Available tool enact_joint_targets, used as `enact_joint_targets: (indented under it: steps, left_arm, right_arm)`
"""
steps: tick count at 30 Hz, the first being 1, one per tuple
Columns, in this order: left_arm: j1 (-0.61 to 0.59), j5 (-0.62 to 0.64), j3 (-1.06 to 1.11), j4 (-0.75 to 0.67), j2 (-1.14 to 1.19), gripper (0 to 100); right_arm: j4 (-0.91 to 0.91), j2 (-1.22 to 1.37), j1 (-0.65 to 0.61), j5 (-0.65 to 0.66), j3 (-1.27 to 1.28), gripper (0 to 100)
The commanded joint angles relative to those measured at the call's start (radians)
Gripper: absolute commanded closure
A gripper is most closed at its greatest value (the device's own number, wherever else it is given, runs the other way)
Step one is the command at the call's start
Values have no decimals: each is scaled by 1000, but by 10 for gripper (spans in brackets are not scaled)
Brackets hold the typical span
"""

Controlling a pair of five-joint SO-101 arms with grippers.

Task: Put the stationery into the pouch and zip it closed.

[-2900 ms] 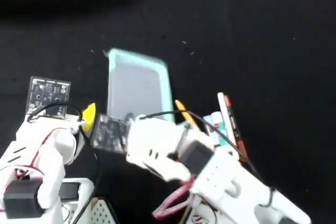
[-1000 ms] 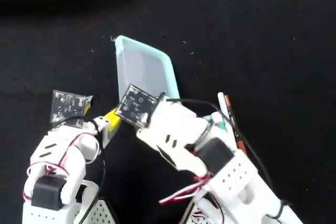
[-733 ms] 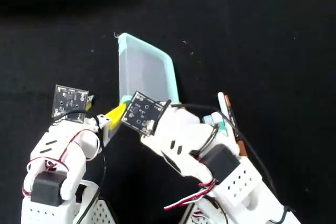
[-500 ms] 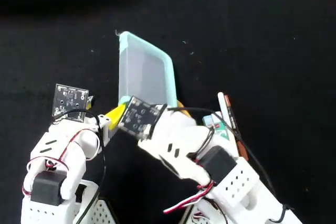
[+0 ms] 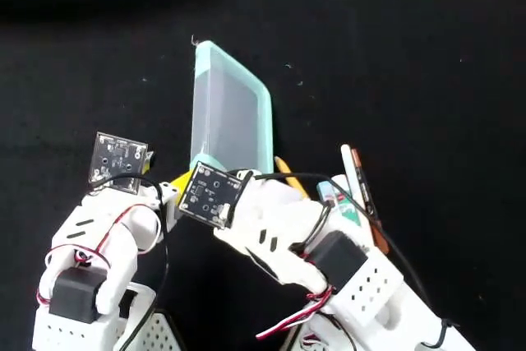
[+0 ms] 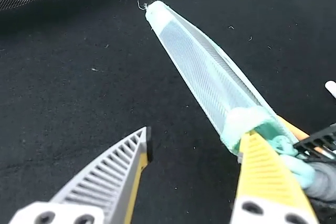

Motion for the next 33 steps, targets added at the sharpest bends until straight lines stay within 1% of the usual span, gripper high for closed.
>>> enact_joint_targets:
  steps: [1,5,10,14,18,21,27,29,30,32,33]
  left_arm:
    - [-27,-12,-62,3,11,716]
    - [-114,-92,-54,9,11,716]
    - [-120,-103,-64,41,11,716]
    - [-64,-104,-73,69,11,716]
    - [13,-97,-71,64,9,716]
    - [19,-97,-70,52,9,720]
    - [27,-106,-45,20,9,767]
    - [24,-106,-35,20,9,805]
    - [24,-106,-33,18,9,840]
    - [21,-104,-31,5,9,950]
    - [21,-106,-31,-3,9,984]
  right_arm:
    - [2,-24,-18,8,-7,985]
    - [2,-24,-17,8,-7,985]
    - [2,-24,-17,8,-7,985]
    - [0,-22,-17,8,-7,985]
    - [0,-22,-17,8,-7,985]
    - [2,-22,-17,8,-5,985]
    - [23,-24,-17,17,-7,985]
    - [41,-27,-17,55,-7,986]
    - [49,-27,-17,68,-8,986]
    - [57,-28,-15,77,-10,986]
    - [57,-28,-15,77,-10,986]
